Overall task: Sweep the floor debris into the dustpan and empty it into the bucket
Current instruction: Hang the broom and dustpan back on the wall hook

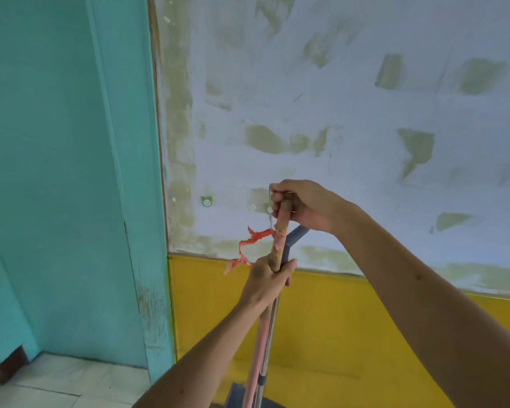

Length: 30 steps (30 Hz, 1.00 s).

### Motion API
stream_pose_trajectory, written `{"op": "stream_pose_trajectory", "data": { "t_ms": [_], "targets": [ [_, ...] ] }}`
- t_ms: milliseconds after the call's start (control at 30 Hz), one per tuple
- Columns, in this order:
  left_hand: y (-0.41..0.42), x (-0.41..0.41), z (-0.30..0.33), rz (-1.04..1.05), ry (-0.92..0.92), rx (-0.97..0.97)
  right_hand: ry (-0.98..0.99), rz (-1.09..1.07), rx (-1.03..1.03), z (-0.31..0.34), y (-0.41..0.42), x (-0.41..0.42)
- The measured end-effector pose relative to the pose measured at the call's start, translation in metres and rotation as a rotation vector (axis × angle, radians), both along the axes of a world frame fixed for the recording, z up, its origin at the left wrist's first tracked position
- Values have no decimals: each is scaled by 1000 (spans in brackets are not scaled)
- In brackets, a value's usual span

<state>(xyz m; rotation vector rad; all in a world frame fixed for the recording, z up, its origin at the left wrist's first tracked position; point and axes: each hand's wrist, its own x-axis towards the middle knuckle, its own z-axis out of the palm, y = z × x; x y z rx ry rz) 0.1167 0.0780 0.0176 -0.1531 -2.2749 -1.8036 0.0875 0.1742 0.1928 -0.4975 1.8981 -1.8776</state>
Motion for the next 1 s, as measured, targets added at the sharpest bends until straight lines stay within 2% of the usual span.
{"op": "stream_pose_trajectory", "data": {
  "t_ms": [67,267,500,567,633,700,767,833,1000],
  "targets": [
    [-3,-5,-3,-73,-28,-17,-29,-45,-102,3,2,-9],
    [-10,-14,-2,-247,-157,15,41,-147,-216,-4,0,-26],
    [-62,-31,63,-490,-345,-97,109,-235,-193,-14,-4,-40],
    [-80,-35,91,-400,-299,-90,114,-273,-191,-26,-1,-46],
    [-85,-41,112,-134,-233,-132,132,-294,-168,-39,1,-53],
    [-76,-47,118,30,-173,-191,137,-306,-139,-51,1,-58],
    [-70,-57,111,36,-100,-207,134,-308,-137,-62,0,-63],
    [-67,-66,101,-93,-48,-164,144,-289,-143,-72,-1,-67],
    [-64,-88,77,-127,-80,106,171,-327,-149,-81,-4,-85]
  ]
}}
